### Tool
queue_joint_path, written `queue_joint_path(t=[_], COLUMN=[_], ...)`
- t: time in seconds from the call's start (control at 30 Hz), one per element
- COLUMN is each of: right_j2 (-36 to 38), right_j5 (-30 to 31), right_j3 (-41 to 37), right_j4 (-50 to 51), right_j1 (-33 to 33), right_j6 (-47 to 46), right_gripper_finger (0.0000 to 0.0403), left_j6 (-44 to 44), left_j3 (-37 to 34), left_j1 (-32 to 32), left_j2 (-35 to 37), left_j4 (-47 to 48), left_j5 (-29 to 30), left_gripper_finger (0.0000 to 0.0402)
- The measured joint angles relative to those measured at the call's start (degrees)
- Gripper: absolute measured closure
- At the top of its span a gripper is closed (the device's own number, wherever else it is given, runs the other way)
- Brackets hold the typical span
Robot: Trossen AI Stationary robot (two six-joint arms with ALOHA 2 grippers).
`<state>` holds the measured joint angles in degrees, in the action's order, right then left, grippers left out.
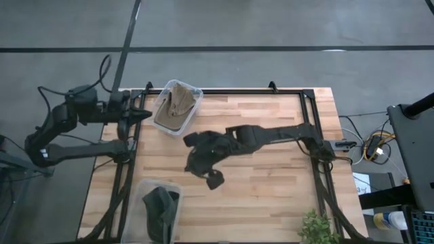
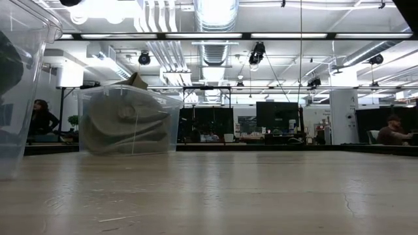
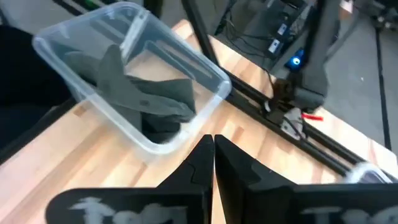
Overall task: Pick and place caps into container
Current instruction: Return to Home Position
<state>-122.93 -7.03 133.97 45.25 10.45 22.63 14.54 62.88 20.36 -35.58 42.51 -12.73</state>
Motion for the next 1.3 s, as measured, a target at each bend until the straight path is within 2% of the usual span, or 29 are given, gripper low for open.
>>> queue_joint_path(t=[0.2,0.37,0.47,0.8,0.93,1.07,1.3], right_j2=[2.67,7.21,12.7,37.56,47.15,57.58,73.49], right_j5=[-0.73,-3.7,-4.95,-3.54,0.92,1.18,2.54], right_j3=[-2.82,-10.9,-19.95,-58.99,-70.66,-81.16,-97.8], right_j4=[-3.17,-10.71,-17.76,-44.56,-45.49,-47.53,-51.61], right_j1=[-3.15,-7.32,-9.02,-10.47,-10.67,-10.77,-10.92], right_j6=[-0.84,-2.22,-3.79,-9.32,-10.81,-11.77,-14.32], right_gripper_finger=[0.0394,0.0394,0.0394,0.0394,0.0394,0.0394,0.0394], left_j6=[-1.92,-2.88,-3.13,-5.33,-6.86,-7.37,-7.0], left_j3=[-5.95,-7.88,-8.47,-9.36,-10.22,-12.14,-20.68], left_j1=[-0.24,-0.28,-0.28,-0.28,-0.28,-0.28,-0.28], left_j2=[6.29,8.83,10.0,11.63,12.28,15.08,23.58], left_j4=[-5.59,-6.06,-6.13,-6.08,-6.01,-6.02,-8.43], left_j5=[-1.77,-1.77,-1.77,-1.77,-2.08,-4.67,-4.29], left_gripper_finger=[0.0401,0.0401,0.0401,0.0401,0.0401,0.0401,0.0401])
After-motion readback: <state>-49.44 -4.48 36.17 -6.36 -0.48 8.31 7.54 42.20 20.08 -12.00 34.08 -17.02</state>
